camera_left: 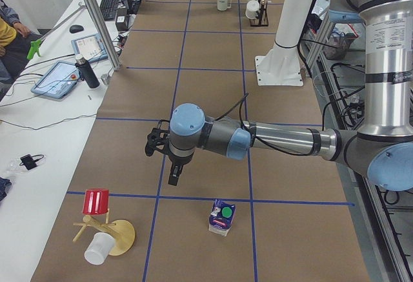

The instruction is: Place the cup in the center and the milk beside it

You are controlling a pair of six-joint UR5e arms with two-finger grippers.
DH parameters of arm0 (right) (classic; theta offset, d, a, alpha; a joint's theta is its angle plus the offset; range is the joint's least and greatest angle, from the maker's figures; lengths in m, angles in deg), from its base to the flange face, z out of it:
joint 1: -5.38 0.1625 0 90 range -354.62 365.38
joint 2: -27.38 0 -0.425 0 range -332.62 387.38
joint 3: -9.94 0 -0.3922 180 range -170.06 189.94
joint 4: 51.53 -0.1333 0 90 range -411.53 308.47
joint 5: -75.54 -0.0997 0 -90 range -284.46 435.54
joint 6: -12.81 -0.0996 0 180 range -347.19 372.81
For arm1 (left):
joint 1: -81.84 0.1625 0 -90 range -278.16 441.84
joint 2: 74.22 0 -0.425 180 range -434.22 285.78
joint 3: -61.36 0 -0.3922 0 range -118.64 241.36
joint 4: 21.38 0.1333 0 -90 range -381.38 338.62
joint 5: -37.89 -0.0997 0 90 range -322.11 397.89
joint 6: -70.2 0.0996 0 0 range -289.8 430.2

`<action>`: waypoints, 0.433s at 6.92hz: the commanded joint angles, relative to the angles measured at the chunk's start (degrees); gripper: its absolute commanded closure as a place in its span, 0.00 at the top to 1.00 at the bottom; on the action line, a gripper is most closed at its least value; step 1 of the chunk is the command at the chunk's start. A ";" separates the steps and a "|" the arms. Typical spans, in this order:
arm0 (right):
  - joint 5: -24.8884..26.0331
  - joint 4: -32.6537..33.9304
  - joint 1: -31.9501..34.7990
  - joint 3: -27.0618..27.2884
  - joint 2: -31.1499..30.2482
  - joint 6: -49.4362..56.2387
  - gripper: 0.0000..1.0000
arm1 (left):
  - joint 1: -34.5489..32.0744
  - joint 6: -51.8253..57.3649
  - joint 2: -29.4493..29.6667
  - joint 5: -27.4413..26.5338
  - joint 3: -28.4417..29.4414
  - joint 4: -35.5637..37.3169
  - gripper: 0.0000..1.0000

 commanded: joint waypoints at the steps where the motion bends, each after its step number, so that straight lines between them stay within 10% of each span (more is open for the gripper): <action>1: -0.66 -0.44 0.00 2.68 -2.92 -0.15 1.00 | -0.53 -0.32 -2.04 0.74 -1.40 0.34 0.99; 3: -0.83 -0.53 -0.34 9.34 -10.88 -0.41 1.00 | -0.44 -3.46 -3.45 1.26 -2.80 0.08 0.99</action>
